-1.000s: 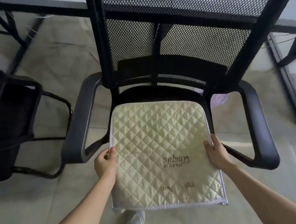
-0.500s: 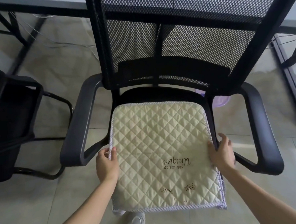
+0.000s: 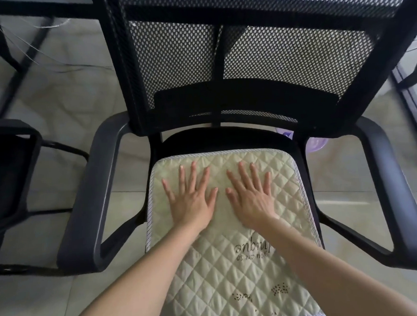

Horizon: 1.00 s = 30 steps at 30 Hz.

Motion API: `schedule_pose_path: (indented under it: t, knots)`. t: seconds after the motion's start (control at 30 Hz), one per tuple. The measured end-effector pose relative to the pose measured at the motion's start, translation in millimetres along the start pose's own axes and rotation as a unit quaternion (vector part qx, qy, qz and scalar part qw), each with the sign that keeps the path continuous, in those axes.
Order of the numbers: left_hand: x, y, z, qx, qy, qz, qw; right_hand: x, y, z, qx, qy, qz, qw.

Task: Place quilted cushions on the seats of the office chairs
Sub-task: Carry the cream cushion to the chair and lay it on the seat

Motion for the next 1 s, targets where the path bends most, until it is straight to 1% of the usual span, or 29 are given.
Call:
schedule_pose_path:
  t: [0.1,0.2,0.3,0.37,0.47,0.5,0.57,0.63,0.7,0.77,0.87,1.0]
  knots:
    - [-8,5,25,-0.006,0.035,-0.018,0.999,-5,7,-21,-0.002,-0.035,-0.017,0.999]
    - [-3,7,46,0.009,0.033,-0.037,0.999,5,8,-55,-0.056,-0.045,-0.043,0.996]
    - [1,8,52,0.010,0.037,-0.028,0.999,17,5,-85,-0.101,-0.038,-0.048,0.993]
    - [6,8,56,0.031,0.033,-0.016,0.999,23,2,-101,-0.130,-0.005,-0.045,0.991]
    - [18,-8,54,0.069,0.023,-0.012,0.997,36,-12,-117,-0.178,0.084,-0.054,0.979]
    - [21,-19,48,0.071,0.013,-0.017,0.997,44,-20,-115,-0.176,0.091,-0.071,0.978]
    - [26,-54,29,0.061,-0.021,-0.035,0.997,52,-44,-93,-0.139,0.084,-0.092,0.982]
    - [26,-96,4,0.047,-0.050,-0.045,0.997,44,-78,-62,-0.116,0.095,-0.074,0.986]
    - [18,-132,-16,0.030,-0.061,-0.031,0.997,25,-114,-38,-0.123,0.104,-0.040,0.986]
    - [6,-156,-23,0.026,-0.048,-0.011,0.998,8,-143,-24,-0.123,0.081,-0.018,0.989]
    - [-8,-169,-12,0.043,-0.023,0.010,0.999,-6,-166,-30,-0.125,0.033,0.000,0.992]
    - [-13,-166,7,0.034,0.001,0.041,0.999,-4,-169,-57,-0.107,-0.030,0.002,0.994]
Point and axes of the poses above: each hand's wrist, its own y-axis towards the middle knuckle, its own x-axis out of the back of the hand, z = x × y, the point moved 9 cm from there along y, towards the middle knuckle, and after that the axes turned 11 degrees about -z, right-handed, at the moved point
